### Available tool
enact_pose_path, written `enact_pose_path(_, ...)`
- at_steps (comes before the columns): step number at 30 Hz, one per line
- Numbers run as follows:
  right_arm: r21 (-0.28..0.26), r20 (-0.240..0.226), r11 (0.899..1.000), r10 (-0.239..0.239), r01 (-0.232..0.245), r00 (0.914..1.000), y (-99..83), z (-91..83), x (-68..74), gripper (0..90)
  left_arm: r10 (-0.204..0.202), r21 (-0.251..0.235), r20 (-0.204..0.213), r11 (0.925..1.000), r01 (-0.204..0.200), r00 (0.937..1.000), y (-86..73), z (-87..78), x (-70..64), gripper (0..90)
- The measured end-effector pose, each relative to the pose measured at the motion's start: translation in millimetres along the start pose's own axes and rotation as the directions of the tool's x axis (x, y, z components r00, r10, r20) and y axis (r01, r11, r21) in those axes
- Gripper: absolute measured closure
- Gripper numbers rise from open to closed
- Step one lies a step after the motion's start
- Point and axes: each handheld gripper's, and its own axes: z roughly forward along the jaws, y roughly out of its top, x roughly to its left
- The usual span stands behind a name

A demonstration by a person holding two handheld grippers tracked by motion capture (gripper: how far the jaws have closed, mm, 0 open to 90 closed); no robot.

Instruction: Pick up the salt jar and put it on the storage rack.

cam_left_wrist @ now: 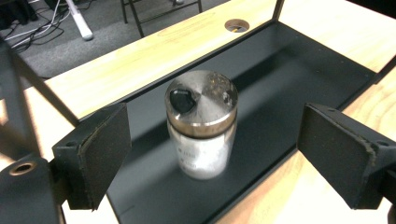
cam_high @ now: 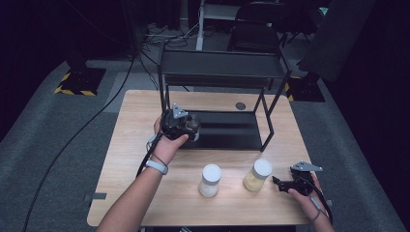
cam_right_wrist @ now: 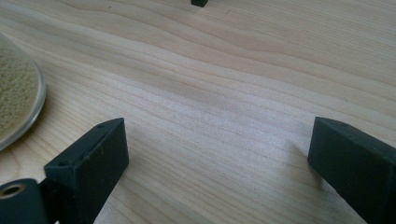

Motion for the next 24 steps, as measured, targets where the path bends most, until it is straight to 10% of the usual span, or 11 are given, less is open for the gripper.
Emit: enact_pose_path(24, -0.002, 0.002, 1.0, -0.007, 0.007, 1.0, -1.2, -1.1, 1.6, 5.6, -0.004, -0.013, -0.03, 0.9999, 0.004, 0.9995, -44.8, -74.2, -10.5, 10.0)
